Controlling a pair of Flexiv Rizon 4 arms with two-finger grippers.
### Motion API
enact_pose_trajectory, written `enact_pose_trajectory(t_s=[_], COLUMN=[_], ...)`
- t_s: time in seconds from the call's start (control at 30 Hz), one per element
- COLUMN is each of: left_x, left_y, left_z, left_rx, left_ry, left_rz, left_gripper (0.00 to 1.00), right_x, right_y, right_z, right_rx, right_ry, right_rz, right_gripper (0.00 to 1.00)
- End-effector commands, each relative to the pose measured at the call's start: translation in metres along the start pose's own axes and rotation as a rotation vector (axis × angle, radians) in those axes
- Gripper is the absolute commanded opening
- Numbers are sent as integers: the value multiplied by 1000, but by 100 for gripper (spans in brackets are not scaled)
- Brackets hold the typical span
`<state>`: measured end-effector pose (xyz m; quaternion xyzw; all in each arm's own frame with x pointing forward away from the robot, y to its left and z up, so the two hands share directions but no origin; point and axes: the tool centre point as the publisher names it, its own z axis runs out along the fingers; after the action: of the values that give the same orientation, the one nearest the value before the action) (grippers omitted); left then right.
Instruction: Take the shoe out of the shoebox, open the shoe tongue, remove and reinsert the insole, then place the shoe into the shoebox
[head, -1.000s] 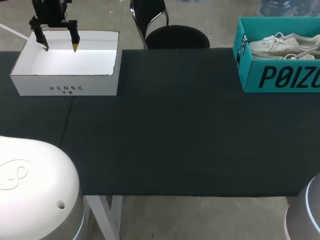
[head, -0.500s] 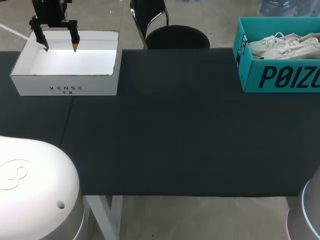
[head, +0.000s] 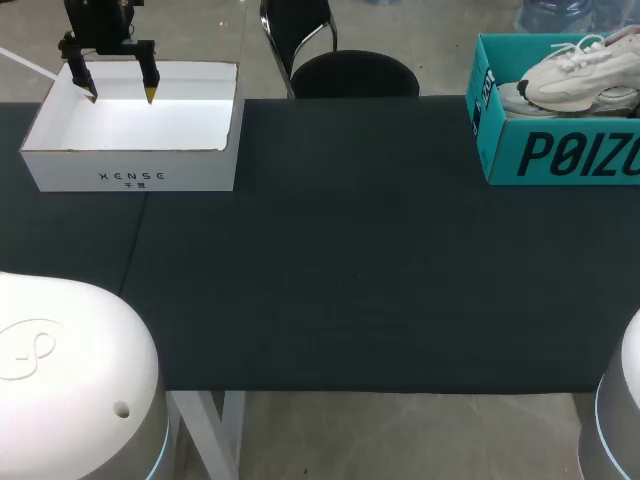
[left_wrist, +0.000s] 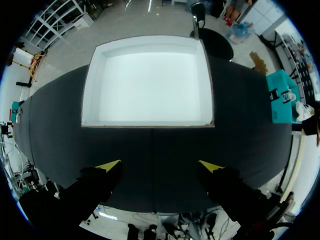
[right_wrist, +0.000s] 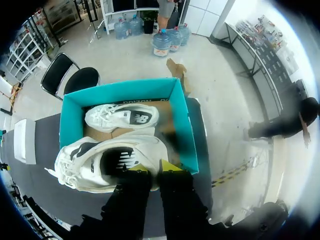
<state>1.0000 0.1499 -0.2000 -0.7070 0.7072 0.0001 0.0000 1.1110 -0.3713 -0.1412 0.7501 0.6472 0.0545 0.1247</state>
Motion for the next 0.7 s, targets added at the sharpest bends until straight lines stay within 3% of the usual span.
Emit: enact_pose_trajectory(t_s=[0.03,0.23,0.53,0.7], left_x=[0,0,0,0], left_y=[0,0,0,0], left_z=[0,0,0,0], left_rx=[0,0,0,0], left_ry=[0,0,0,0], left_rz=[0,0,0,0], left_gripper=[100,100,100,100], right_x=[15,49,104,136], right_y=[-32,-85,-184,-225], right_z=[-57,-65,-64,-58], right_rx=[-93,-51,47,34], right_ry=[-15,-2,14,46], right_rz=[-8,9,84,143], right_gripper=[0,0,0,0])
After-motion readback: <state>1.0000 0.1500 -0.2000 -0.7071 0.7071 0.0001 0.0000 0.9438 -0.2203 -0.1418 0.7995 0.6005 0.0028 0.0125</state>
